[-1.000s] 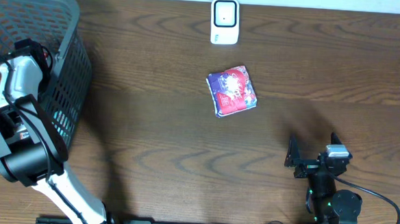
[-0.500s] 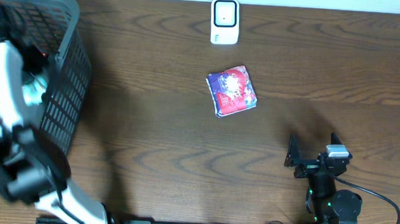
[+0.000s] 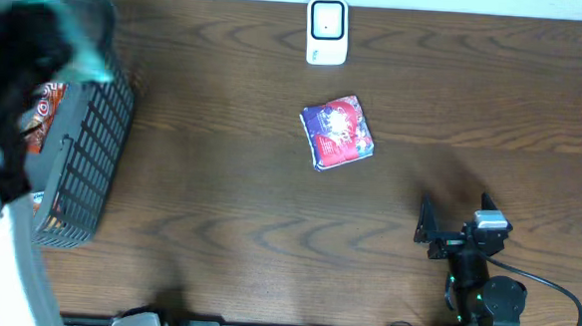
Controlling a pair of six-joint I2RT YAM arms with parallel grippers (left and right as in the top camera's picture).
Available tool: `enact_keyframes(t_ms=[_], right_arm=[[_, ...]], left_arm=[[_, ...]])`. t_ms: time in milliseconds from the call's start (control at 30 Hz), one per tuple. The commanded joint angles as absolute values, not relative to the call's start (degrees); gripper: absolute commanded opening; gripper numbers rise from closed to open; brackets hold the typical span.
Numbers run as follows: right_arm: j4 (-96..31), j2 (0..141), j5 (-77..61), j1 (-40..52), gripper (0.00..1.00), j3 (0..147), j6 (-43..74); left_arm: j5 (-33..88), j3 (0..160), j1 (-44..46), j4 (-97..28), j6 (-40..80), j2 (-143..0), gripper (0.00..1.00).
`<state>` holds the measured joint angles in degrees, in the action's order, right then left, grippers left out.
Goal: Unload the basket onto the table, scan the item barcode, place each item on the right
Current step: 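Reach the left gripper back into the basket and grasp the mint-green pack, then place the mint-green pack left of the purple package, release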
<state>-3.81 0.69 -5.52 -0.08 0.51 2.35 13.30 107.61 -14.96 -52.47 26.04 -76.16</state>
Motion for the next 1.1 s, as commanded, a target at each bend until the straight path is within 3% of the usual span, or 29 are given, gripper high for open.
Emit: enact_keyframes(t_ms=[0, 233, 633, 867, 1000, 1067], right_arm=[[-3.88, 0.38, -5.48, 0.84, 0.99, 0.32, 2.72], [-3.9, 0.38, -5.48, 0.84, 0.99, 0.32, 2.72], [-3.9, 0.38, -5.48, 0.84, 0.99, 0.32, 2.72], [-3.9, 0.38, -5.48, 0.84, 0.99, 0.32, 2.72], [-3.9, 0.38, -5.48, 0.84, 0.99, 0.32, 2.72], [-3.88, 0.38, -5.48, 0.84, 0.99, 0.32, 2.72]], left_arm=[[18.55, 105.86, -3.03, -52.64, 26.76, -81.32, 0.08], [7.42, 105.71, 10.44, -57.01, 25.61, -94.41, 0.07], [7.22, 105.71, 20.64, -57.78, 28.88, -121.75, 0.08], [11.46, 105.71, 24.58, -53.56, 35.05, -130.34, 0.17], [16.27, 105.71, 26.17, -47.48, 33.91, -130.41, 0.62], [20.03, 105.73, 26.55, -44.75, 30.59, -130.41, 0.71]])
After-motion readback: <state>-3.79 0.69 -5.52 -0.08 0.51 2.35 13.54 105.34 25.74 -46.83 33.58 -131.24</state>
